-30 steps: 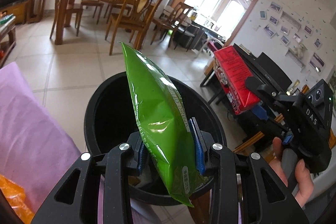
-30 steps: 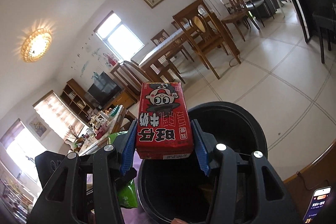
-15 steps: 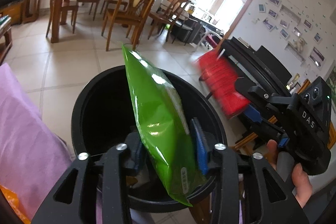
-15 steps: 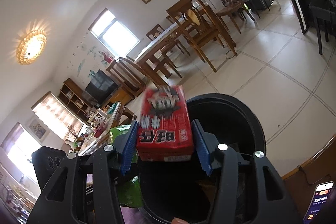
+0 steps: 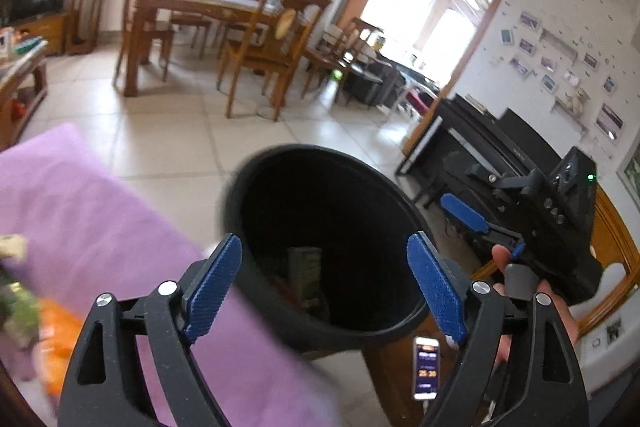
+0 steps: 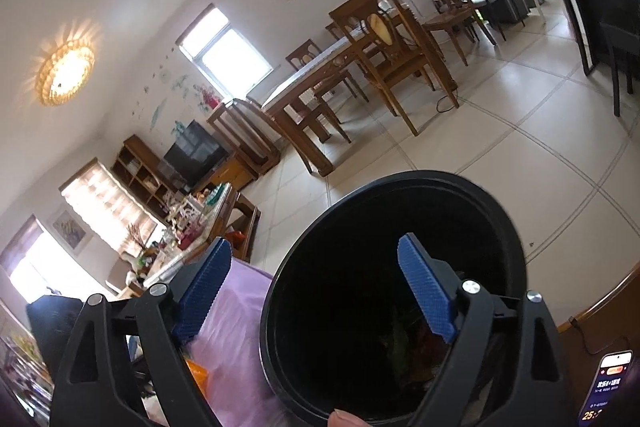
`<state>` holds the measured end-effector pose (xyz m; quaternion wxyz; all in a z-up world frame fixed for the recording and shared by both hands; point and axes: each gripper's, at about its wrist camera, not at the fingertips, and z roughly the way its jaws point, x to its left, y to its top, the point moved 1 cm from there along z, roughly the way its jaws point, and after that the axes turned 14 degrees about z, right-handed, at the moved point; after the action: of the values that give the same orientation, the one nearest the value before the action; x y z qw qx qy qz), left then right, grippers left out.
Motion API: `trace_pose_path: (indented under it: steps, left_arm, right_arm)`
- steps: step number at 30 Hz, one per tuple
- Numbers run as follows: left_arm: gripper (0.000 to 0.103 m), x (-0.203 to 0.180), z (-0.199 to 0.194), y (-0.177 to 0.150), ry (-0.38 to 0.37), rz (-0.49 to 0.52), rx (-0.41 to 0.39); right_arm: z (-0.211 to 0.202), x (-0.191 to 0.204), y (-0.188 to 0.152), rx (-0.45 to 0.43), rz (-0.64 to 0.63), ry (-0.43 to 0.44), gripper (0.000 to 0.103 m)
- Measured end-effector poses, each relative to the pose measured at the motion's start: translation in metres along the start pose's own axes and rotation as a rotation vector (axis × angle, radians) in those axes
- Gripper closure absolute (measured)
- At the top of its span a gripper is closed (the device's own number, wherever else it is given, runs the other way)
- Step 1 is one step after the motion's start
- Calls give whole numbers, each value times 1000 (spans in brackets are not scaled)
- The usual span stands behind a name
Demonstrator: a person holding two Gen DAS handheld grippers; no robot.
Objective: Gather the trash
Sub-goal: 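Carry both items over the black bin and open both tools to drop them, then grasp the beige packet with the left tool while the right tool grasps the orange wrapper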
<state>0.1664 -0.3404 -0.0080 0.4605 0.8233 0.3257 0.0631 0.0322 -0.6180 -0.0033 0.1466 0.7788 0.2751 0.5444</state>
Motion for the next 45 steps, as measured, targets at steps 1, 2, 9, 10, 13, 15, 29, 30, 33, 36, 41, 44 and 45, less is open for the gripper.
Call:
trace_pose_path:
  steps: [1,2,9,10,13,15,29,30,33,36,41,44,45]
  left_arm:
    - [19,7,-13,-3,20,-4,-7]
    - [19,19,-31,-8,53,-5,-19]
    - [11,112,-126,-29,343,79,36]
    - [11,124,-131,-30,377,107,76]
    - [11,164,-137,-35,444,230,218]
    - [11,179,-132,-32,446,305,281]
    - [45,217,-87,-52,230,411,447]
    - [59,216,-86,-56,222,392,440]
    - [65,221,-89,-63,220,351,419]
    - [67,219,-96,-66,217,314,379]
    - [72,210,-116,-62,229,249,286]
    - [72,201,-131,-56,246,240,222]
    - [72,197,-135,-52,247,237,202]
  right_arm:
    - [3,5,-4,12,-14,0,16]
    - [6,8,-7,22,-25,1,16]
    - [37,50,-54,191,-150,37,16]
    - [44,61,-69,245,-186,54,16]
    - [61,85,-106,366,-253,98,16]
    - [73,103,-135,447,-304,119,16]
    - [129,141,-212,600,-480,-10,49]
    - [129,142,-213,601,-481,-13,53]
    - [128,140,-212,598,-465,2,58]
    - [124,140,-209,587,-452,17,59]
    - [115,140,-206,567,-410,71,59]
    - [105,141,-198,531,-389,106,59]
    - [103,142,-197,522,-386,113,59]
